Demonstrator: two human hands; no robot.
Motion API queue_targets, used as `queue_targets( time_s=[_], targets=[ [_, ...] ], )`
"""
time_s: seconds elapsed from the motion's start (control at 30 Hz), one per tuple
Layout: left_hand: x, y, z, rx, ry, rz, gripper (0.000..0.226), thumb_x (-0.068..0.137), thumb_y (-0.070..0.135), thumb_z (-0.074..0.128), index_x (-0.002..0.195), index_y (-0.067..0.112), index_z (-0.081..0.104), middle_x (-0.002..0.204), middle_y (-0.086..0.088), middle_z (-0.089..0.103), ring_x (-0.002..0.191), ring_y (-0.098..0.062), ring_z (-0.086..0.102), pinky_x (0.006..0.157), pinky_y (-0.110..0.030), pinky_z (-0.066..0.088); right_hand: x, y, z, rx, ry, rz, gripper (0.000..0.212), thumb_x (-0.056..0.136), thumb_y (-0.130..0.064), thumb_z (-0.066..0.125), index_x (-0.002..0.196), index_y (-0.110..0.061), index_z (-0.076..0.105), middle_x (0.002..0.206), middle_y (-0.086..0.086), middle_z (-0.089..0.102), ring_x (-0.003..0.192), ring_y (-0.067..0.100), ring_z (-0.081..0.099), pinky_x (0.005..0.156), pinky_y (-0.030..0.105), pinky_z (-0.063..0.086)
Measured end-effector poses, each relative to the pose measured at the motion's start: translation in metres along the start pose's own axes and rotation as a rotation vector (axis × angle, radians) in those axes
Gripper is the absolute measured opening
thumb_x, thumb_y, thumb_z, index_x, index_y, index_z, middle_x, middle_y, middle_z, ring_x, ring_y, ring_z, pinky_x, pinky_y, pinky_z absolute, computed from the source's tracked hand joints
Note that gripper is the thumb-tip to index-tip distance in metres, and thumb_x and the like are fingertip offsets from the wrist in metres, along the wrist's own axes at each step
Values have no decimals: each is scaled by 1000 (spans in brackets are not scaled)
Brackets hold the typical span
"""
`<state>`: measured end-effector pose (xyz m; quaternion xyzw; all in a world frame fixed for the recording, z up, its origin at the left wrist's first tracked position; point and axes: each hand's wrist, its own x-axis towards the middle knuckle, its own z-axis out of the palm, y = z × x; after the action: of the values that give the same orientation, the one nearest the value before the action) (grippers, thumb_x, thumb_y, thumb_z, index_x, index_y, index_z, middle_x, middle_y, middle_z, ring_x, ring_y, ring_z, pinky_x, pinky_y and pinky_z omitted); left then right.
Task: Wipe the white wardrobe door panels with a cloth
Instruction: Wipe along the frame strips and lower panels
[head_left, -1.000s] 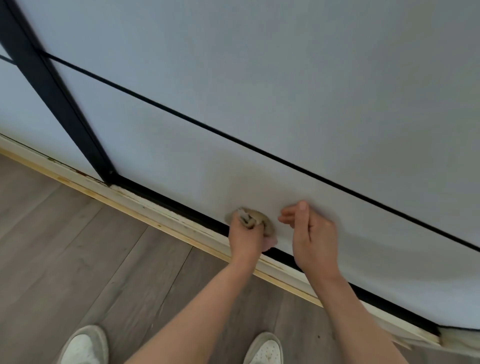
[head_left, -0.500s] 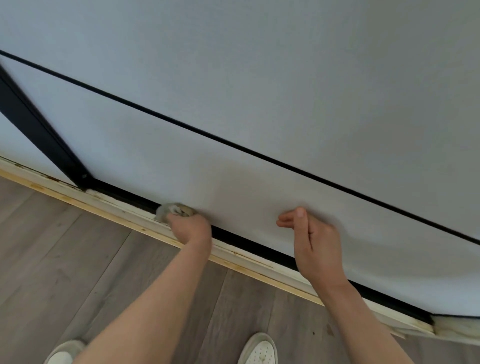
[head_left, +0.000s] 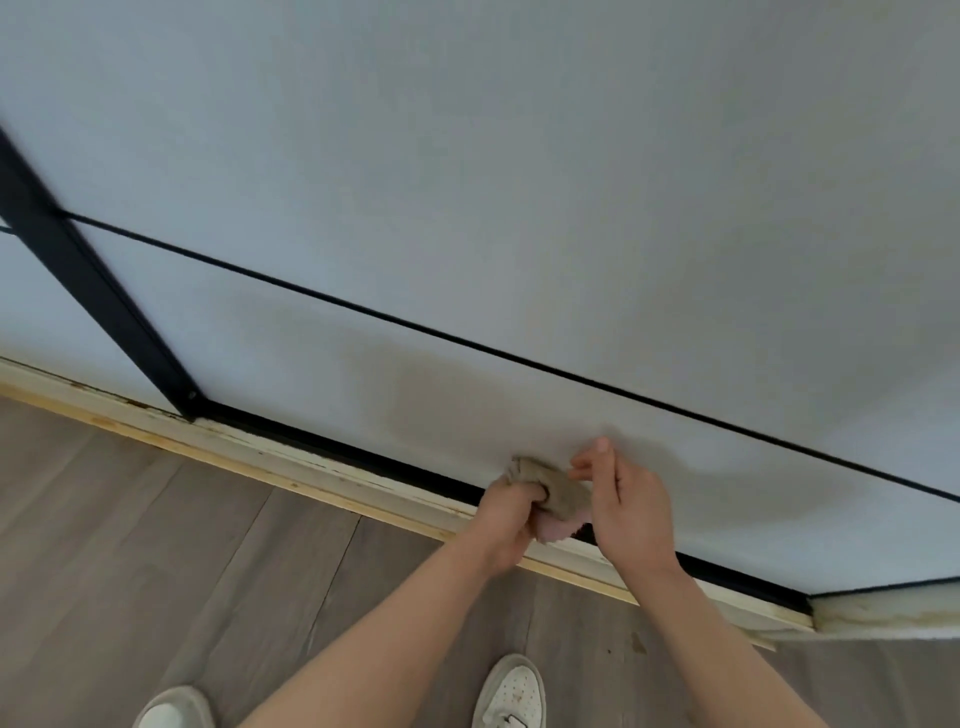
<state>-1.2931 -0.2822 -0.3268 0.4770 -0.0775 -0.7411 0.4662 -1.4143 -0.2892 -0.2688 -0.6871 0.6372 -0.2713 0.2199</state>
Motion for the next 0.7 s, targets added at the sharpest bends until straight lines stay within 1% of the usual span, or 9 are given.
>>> queue_targets(
  time_s=[0.1, 0.13, 0.2, 0.27, 0.37, 0.47, 0.57, 0.63, 0.7],
  targets=[
    [-58, 50, -12, 55, -72, 51, 38, 97, -6, 28, 123, -6, 55, 118, -23, 65, 111, -32, 64, 84, -37, 58, -14, -21, -9, 73, -70, 134, 49, 110, -40, 34, 92, -15, 72, 91, 0, 75, 90, 22, 69, 83, 37, 52],
    [-81, 66, -13, 67, -94, 70, 40, 96, -4, 27, 126, -5, 52, 120, -24, 63, 111, -32, 62, 85, -38, 58, -16, -34, -9, 89, -119, 149, 44, 109, -36, 37, 96, -11, 71, 94, 4, 74, 94, 27, 69, 84, 39, 52],
    [-133, 97, -15, 119, -119, 111, 35, 95, 1, 27, 118, -1, 54, 105, -17, 66, 94, -27, 66, 79, -36, 58, -22, -78, -15, 145, -204, 199, 33, 107, -32, 44, 113, -9, 68, 106, 5, 70, 104, 29, 67, 83, 36, 49],
    [-189, 128, -21, 137, -110, 171, 27, 95, 9, 32, 104, 3, 57, 92, -12, 67, 83, -25, 66, 84, -40, 57, -31, -126, -23, 375, -313, 368, 33, 106, -35, 49, 125, -12, 63, 115, 6, 68, 105, 27, 67, 88, 37, 53],
    [-261, 163, -47, 98, -43, 310, 26, 85, 15, 48, 109, 6, 54, 107, -18, 57, 99, -33, 57, 107, -52, 44, -55, -191, -39, 845, -597, 547, 27, 105, -34, 54, 120, -13, 63, 113, 16, 71, 103, 32, 70, 95, 46, 56],
    [-311, 179, -77, 56, 2, 432, 24, 94, 11, 45, 114, 1, 55, 106, -22, 66, 102, -37, 66, 98, -50, 54, -77, -232, -33, 984, -706, 445, 20, 103, -19, 58, 114, -5, 64, 110, 16, 72, 101, 29, 71, 94, 45, 57],
    [-333, 194, -113, -42, 129, 502, 39, 100, 20, 49, 132, -2, 54, 130, -23, 64, 119, -36, 64, 105, -54, 49, -93, -265, -10, 1096, -707, 387, 7, 102, -10, 54, 102, -6, 61, 100, 16, 70, 87, 23, 69, 82, 36, 55],
    [-328, 206, -144, -124, 218, 543, 40, 105, 25, 45, 135, 1, 57, 132, -22, 64, 120, -33, 64, 109, -52, 46, -92, -281, 13, 1125, -697, 347, 6, 102, -10, 55, 101, -8, 61, 102, 15, 71, 91, 23, 68, 91, 42, 49],
    [-312, 217, -167, -153, 258, 565, 42, 108, 29, 40, 134, 1, 58, 122, -23, 68, 106, -33, 71, 101, -51, 53, -87, -289, 28, 1113, -712, 210, 8, 99, -16, 61, 105, -11, 63, 102, 7, 76, 99, 21, 71, 100, 44, 47]
  ],
)
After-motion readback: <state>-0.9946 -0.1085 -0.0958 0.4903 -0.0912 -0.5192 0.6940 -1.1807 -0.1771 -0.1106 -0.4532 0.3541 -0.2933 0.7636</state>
